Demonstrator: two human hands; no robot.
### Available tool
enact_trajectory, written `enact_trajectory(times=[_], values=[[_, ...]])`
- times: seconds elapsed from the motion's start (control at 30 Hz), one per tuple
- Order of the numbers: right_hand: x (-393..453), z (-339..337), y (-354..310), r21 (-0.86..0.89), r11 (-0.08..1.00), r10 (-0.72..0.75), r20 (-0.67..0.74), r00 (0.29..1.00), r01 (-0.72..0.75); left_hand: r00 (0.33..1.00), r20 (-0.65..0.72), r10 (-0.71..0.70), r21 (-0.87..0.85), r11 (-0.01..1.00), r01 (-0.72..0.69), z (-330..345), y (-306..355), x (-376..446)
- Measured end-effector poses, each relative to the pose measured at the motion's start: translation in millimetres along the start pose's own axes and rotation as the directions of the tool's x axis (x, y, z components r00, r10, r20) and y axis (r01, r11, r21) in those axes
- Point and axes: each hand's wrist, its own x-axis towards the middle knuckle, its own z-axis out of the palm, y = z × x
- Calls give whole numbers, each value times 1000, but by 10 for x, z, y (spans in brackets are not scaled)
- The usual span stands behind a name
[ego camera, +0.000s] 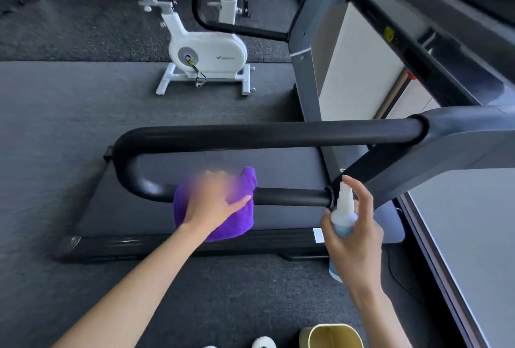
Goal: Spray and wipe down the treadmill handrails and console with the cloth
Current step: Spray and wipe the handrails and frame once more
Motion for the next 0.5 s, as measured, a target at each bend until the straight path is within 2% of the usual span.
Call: enact_trajectory(times=[0.13,0.23,0.3,0.4,0.5], values=[[-42,164,-158,28,1000,11,37,999,-12,985,-34,-167,13,986,167,-233,-229,-164],[-37,372,-377,55,998,-43,82,996,38,951,-85,-299,-67,954,293,-420,-266,-355],[-28,511,-539,75,994,-91,103,991,83,907,-139,-399,-183,910,372,-551,-335,-553],[-28,665,-730,85,987,-143,96,985,135,790,-217,-574,-430,782,451,-813,-494,-836],[-65,740,-846,87,978,-196,68,978,190,604,-343,-719,-633,652,416,-1161,-668,-828]])
